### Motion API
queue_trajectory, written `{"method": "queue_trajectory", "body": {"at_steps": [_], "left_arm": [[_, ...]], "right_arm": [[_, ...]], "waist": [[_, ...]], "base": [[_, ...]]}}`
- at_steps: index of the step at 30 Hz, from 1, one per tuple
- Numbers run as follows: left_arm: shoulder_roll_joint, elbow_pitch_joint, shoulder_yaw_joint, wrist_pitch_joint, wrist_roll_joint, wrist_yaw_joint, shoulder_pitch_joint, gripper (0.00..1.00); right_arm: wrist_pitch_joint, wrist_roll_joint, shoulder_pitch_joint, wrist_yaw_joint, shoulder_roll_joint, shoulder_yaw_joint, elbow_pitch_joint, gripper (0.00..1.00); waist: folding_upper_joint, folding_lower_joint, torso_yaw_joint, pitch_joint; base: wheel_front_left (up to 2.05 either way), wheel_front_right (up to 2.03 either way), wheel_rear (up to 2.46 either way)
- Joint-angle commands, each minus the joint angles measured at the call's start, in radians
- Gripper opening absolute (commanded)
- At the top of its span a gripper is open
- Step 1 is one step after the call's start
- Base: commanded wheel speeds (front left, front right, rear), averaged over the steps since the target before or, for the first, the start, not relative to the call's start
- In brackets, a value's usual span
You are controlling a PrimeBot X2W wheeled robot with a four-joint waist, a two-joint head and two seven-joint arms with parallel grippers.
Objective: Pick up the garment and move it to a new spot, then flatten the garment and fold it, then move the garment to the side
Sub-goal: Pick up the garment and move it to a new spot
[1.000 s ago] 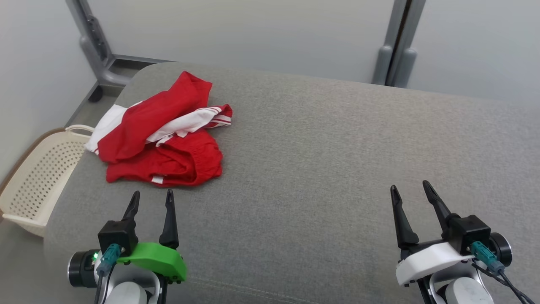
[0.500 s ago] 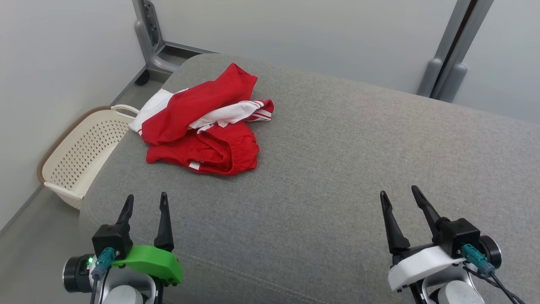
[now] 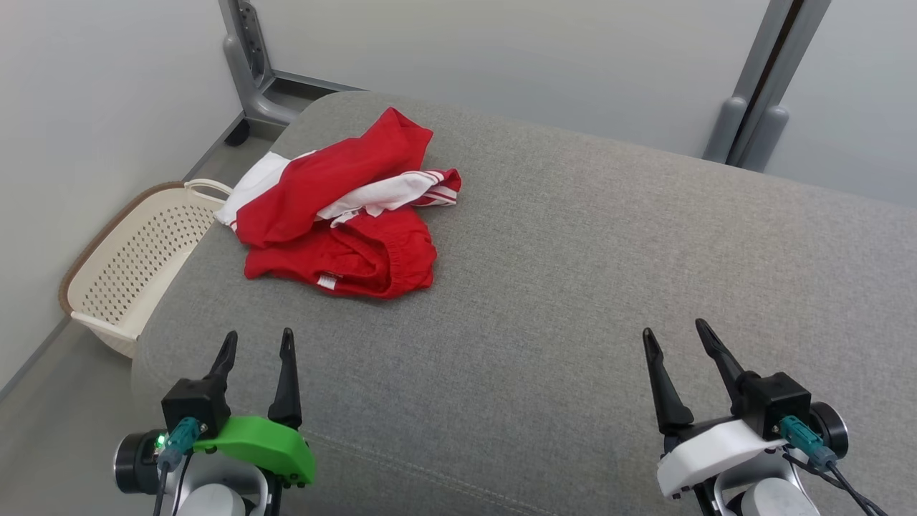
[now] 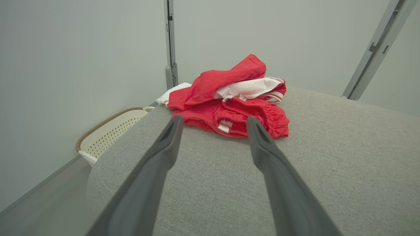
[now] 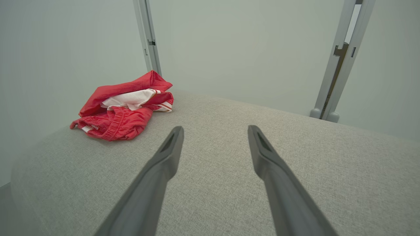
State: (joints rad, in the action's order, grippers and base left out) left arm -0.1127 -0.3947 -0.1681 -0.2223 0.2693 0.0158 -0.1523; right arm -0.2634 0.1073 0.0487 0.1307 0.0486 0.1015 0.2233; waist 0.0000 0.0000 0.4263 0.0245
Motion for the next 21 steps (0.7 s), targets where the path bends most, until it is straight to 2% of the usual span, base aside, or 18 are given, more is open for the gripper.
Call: {"method": "queue_trajectory", "body": {"at_steps": [1,8,15,21], "left_arm": [[-0.008,0.003,-0.004,0.006,0.013,-0.01,0.0,1.0],[-0.049,0.067,-0.022,0.098,0.027,-0.066,-0.088,1.0],[-0.11,0.139,-0.018,0.256,0.064,-0.109,-0.32,1.0],[-0.152,0.042,-0.006,0.393,0.129,-0.13,-0.551,1.0]], "right_arm": [[-0.005,0.002,0.006,0.0,0.004,-0.001,0.003,1.0],[-0.005,0.0,0.013,0.0,0.004,0.005,-0.002,1.0],[-0.005,-0.029,0.036,0.0,0.004,0.01,-0.024,1.0],[-0.005,-0.042,0.068,0.0,0.005,0.021,-0.047,1.0]], "waist": [[0.0,0.0,0.001,-0.001],[0.0,0.0,0.004,-0.009],[0.0,0.0,-0.019,-0.062],[0.0,0.0,-0.072,-0.121]], "base": [[0.0,0.0,0.0],[0.0,0.0,0.0],[0.0,0.0,0.0],[0.0,0.0,0.0]]}}
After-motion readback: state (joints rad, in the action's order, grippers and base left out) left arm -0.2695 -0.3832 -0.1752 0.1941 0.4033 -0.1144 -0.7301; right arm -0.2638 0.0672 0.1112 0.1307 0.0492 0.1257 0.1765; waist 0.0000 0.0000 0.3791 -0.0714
